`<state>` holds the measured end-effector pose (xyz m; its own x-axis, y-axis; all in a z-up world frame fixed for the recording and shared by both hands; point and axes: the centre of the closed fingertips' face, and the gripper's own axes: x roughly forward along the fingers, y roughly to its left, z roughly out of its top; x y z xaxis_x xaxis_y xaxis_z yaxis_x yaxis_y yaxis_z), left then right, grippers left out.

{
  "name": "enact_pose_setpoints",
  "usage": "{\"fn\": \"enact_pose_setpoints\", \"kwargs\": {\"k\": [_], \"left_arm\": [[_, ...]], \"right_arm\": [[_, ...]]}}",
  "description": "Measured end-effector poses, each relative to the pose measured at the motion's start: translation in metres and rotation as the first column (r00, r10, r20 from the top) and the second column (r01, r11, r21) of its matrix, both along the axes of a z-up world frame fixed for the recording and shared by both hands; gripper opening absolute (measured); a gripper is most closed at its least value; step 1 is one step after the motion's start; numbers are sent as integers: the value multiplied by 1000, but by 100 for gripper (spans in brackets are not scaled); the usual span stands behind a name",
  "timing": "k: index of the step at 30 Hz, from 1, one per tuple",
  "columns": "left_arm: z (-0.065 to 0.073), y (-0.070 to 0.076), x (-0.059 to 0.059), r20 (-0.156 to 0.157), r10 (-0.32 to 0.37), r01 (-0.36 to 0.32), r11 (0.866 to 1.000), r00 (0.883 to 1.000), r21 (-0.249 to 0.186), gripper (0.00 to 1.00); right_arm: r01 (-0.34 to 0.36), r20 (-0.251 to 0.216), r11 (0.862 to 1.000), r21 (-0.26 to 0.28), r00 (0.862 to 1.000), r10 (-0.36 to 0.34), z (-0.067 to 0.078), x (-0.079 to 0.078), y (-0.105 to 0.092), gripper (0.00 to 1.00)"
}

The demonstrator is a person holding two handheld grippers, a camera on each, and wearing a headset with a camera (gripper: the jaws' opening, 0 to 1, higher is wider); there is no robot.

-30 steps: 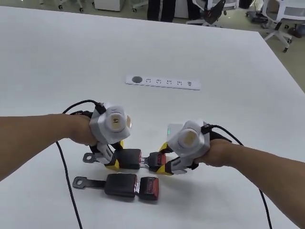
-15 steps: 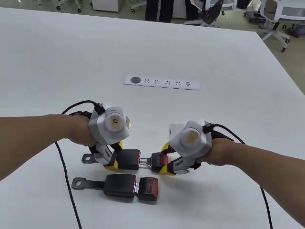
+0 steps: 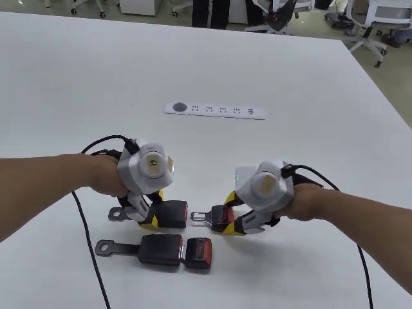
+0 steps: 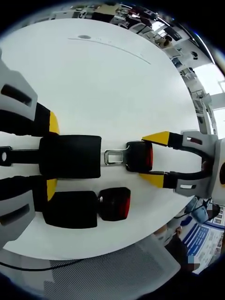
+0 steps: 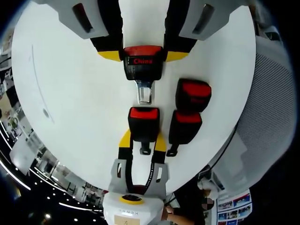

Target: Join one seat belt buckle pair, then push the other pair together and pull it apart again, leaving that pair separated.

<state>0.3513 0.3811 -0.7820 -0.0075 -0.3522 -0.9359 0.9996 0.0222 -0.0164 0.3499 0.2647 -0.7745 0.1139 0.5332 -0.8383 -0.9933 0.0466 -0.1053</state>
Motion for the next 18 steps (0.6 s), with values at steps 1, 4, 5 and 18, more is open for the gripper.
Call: {"fn": "enact_pose_setpoints", "kwargs": {"k": [1,4,5,18], "left_arm": [[0,0,0,0,0,0,1000,1000,0,33],[-1,0,1,1,2,-2,1000,1000,-2,33],[-1,1,1,1,3,-3,1000,1000,-4,33],[-1,0,1,0,9,-9,1000,1000,-20,33]], "right_arm": [[0,0,1000,-1,1000,0,0,0,0,30],[1,0,1000,-2,1000,-1,0,-1,-4,30],[1,0,1000,-3,1000,-1,0,-1,-5,30],[-14,12,1000,-17,1000,14,1,0,-21,30]]}}
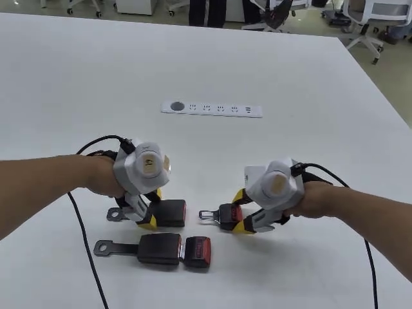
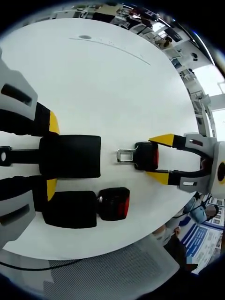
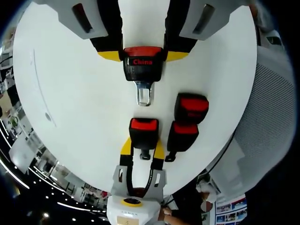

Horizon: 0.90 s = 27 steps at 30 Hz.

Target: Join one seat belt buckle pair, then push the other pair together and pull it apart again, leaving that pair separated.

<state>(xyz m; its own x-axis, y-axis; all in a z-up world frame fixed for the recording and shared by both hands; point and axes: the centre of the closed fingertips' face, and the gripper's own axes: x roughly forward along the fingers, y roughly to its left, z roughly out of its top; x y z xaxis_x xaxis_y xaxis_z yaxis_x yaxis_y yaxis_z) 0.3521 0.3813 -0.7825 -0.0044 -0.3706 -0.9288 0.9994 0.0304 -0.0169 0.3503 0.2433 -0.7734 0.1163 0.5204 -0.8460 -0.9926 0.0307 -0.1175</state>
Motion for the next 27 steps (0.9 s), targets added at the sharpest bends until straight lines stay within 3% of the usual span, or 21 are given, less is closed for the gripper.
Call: {"fn": "enact_pose_setpoints", "kwargs": {"k": [15,27], "left_arm": [[2,-2,-2,-2,2,-2,1000,1000,8,33],[1,-1,0,-2,6,-6,1000,1000,-6,33]], "right_arm": [[5,-7,1000,0,1000,-5,-1,0,-14,31],[7,19,1000,-6,1000,-6,-5,1,-19,32]]}}
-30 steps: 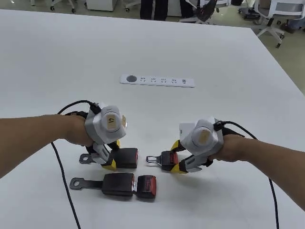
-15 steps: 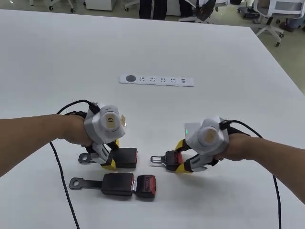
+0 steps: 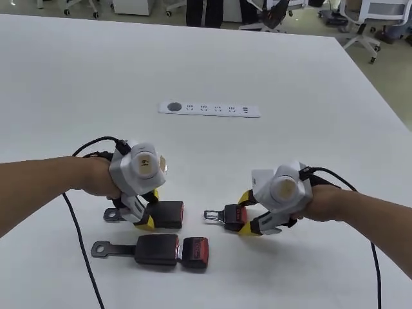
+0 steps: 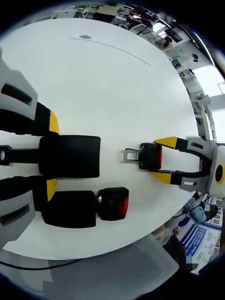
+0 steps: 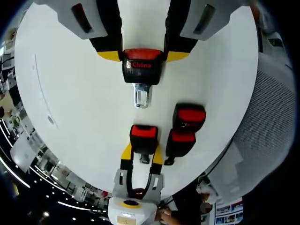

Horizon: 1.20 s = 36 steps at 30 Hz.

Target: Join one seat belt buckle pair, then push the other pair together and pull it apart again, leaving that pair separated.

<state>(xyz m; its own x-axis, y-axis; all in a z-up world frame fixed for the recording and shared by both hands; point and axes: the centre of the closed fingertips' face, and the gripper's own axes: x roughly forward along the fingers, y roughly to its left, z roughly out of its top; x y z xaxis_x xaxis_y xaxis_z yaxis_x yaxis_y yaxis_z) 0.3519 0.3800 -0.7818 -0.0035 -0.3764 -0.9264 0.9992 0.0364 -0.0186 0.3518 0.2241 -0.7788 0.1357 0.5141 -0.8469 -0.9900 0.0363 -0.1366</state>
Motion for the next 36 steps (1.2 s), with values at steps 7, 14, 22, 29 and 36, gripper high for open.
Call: {"fn": "enact_pose_setpoints", "kwargs": {"k": [7,14,22,29,36], "left_arm": [[0,0,1,10,15,-15,1000,1000,-11,35],[2,0,3,23,22,-21,999,999,-26,36],[9,9,3,34,58,-56,997,998,-44,40],[15,22,-2,16,133,-131,988,991,-86,43],[19,33,-11,-3,207,-205,970,978,-131,50]], "right_arm": [[5,8,1000,4,1000,-5,3,1,-1,33],[10,7,1000,5,1000,-10,8,-4,1,39],[18,11,1000,0,1000,-18,12,-6,-7,46],[38,15,999,4,999,-38,14,-8,-17,54],[54,11,998,15,998,-54,16,-14,-24,61]]}}
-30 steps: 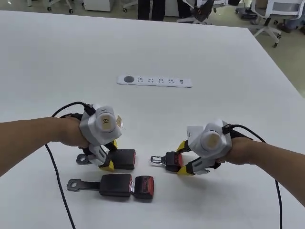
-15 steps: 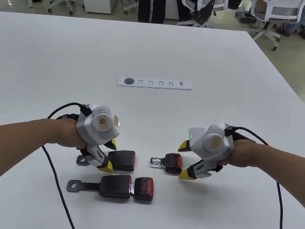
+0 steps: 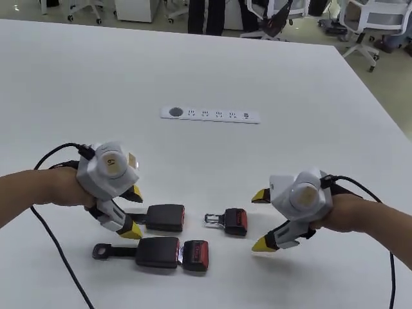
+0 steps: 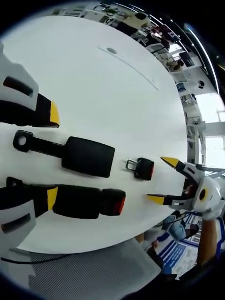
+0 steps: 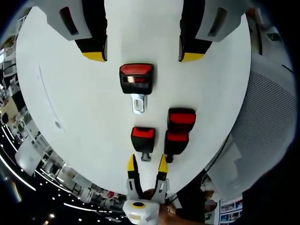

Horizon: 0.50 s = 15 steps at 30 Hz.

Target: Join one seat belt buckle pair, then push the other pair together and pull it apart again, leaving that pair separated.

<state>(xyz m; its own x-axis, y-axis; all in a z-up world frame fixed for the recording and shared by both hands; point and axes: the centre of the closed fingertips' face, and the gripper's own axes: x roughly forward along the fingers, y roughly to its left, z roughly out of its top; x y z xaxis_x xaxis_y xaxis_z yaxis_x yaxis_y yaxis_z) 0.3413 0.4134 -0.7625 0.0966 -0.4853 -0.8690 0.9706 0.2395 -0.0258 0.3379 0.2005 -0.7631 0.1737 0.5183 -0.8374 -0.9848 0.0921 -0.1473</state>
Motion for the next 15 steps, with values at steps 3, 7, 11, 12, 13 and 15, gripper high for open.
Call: {"fn": "enact_pose_setpoints", "kwargs": {"k": [3,7,11,12,13,15], "left_arm": [[2,8,-3,1,34,-34,999,999,-22,52],[5,15,-6,4,72,-72,996,997,-52,53],[11,22,-9,5,121,-120,988,993,-96,56],[13,22,-12,5,134,-133,985,991,-113,57],[14,23,-14,6,142,-140,983,990,-120,58],[15,25,-17,5,165,-163,976,986,-143,60]], "right_arm": [[22,1,1000,14,1000,-22,2,-3,-2,63],[60,1,997,50,998,-60,10,-11,-1,67],[105,-4,991,84,994,-105,10,-15,-4,69],[114,-7,989,90,993,-114,10,-16,-4,70],[129,-5,987,98,992,-129,10,-17,-5,71],[146,-2,983,112,989,-147,11,-19,-7,71]]}}
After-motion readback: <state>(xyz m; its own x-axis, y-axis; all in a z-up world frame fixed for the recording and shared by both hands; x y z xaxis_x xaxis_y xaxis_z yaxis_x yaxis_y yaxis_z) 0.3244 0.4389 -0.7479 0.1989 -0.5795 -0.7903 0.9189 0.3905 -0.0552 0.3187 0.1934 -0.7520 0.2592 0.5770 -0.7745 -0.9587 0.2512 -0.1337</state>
